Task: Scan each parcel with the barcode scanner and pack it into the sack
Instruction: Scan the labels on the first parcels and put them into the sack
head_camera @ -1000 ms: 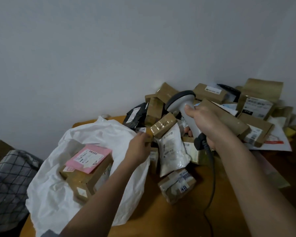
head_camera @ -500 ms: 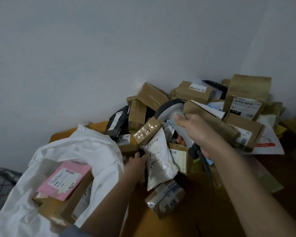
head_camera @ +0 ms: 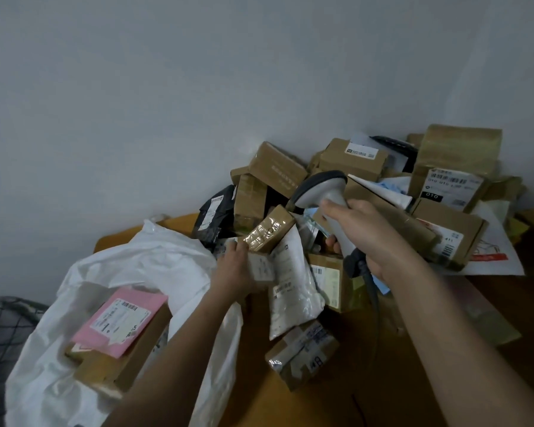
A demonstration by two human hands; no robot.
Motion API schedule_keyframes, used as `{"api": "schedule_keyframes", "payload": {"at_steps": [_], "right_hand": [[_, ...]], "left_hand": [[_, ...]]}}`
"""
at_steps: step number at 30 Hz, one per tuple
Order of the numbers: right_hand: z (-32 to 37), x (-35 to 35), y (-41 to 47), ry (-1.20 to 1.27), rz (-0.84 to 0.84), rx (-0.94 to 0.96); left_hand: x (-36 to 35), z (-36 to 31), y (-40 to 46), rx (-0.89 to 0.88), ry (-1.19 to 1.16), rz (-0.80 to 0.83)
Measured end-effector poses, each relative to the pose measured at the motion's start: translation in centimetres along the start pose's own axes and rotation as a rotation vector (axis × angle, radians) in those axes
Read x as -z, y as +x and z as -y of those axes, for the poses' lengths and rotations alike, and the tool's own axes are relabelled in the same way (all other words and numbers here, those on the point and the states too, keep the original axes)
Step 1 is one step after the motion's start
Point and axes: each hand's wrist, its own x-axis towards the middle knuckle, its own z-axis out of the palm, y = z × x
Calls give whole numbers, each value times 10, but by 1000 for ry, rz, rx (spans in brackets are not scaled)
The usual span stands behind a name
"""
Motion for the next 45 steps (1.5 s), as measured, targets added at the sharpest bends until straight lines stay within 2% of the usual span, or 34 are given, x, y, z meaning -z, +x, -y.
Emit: {"api": "schedule_keyframes", "payload": {"at_steps": [4, 9, 11, 14, 18, 25, 30, 35, 45], "right_hand": [[-1, -8, -6, 90, -87, 26], [-5, -18, -17, 123, -142, 54], [-7, -22, -23, 123, -139, 77], [-7, -30, -32, 93, -137, 110], [-2, -43, -48, 84, -101, 141], [14, -63, -77, 3, 29, 173], [29, -69, -98, -157, 122, 238], [41, -67, -119, -246, 140, 310], [54, -65, -146, -247, 161, 348]], "left_hand": [[27, -16, -14, 156, -481, -184], [49, -32, -38, 441, -1349, -116], [53, -30, -46, 461, -1541, -71], [57, -24, -57, 464, -1702, -51], [64, -17, -76, 379, -1785, -30], [69, 2, -93, 321, -1842, -89], [66, 13, -95, 358, -1870, -119], [59, 17, -96, 399, -1877, -130], [58, 22, -104, 460, -1895, -156]]}}
